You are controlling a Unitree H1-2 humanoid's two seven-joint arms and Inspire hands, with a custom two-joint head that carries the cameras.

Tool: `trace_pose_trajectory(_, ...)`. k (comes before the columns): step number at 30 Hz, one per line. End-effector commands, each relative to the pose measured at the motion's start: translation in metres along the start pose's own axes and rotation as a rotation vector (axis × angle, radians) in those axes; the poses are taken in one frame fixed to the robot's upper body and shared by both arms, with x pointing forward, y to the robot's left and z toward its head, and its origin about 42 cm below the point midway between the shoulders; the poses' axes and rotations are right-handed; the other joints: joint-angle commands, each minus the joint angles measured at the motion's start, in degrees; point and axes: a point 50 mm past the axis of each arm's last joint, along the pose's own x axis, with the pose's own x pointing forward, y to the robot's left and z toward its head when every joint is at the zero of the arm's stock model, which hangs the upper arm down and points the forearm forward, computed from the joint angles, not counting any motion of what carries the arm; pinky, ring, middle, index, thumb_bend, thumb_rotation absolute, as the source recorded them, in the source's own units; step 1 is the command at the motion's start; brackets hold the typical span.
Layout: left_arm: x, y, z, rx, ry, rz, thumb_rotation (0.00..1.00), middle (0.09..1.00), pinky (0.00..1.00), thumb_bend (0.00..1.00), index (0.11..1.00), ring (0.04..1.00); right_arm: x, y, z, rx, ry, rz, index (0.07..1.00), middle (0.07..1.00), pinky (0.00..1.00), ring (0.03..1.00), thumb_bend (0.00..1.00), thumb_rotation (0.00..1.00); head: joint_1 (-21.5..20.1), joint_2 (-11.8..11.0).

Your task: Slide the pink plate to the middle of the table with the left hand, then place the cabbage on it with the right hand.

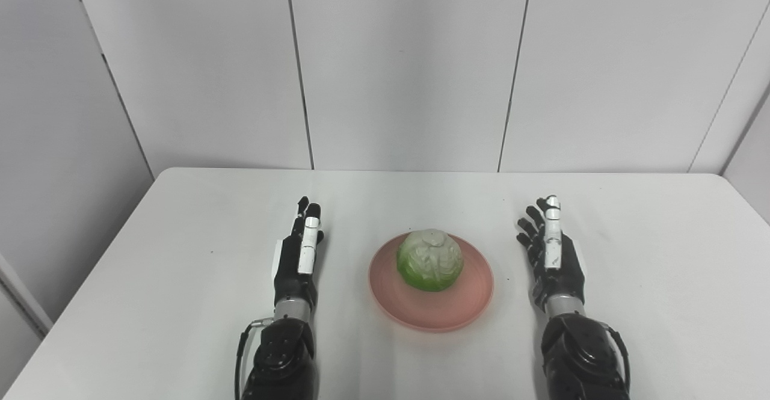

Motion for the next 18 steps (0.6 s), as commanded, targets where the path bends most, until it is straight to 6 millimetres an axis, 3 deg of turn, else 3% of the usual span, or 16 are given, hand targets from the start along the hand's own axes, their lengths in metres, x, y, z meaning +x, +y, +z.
trace_pose_trajectory(1, 0.005, -0.002, 0.008, -0.016, 0.003, -0.026, 0.95, 0.992, 1.0, 0.9, 0.999, 0.988, 0.003, 0.004, 0.006, -0.039, -0.044, 0.023, 0.987, 0.97, 0.99, 0.957, 0.71, 1.0, -0.19, -0.04)
trace_pose_trajectory(4, 0.006, -0.001, 0.01, -0.018, -0.005, -0.03, 0.94, 0.985, 1.0, 0.88, 0.992, 0.973, 0.002, 0.004, -0.001, -0.063, -0.012, 0.045, 0.999, 0.998, 1.0, 0.996, 0.76, 1.0, -0.09, 0.16)
trace_pose_trajectory(18, 0.002, -0.013, 0.006, -0.039, 0.015, -0.066, 0.92, 0.992, 1.0, 0.91, 0.993, 0.983, 0.001, 0.009, -0.002, -0.016, 0.035, 0.145, 1.0, 1.0, 1.0, 1.0, 0.76, 1.0, -0.13, 0.49)
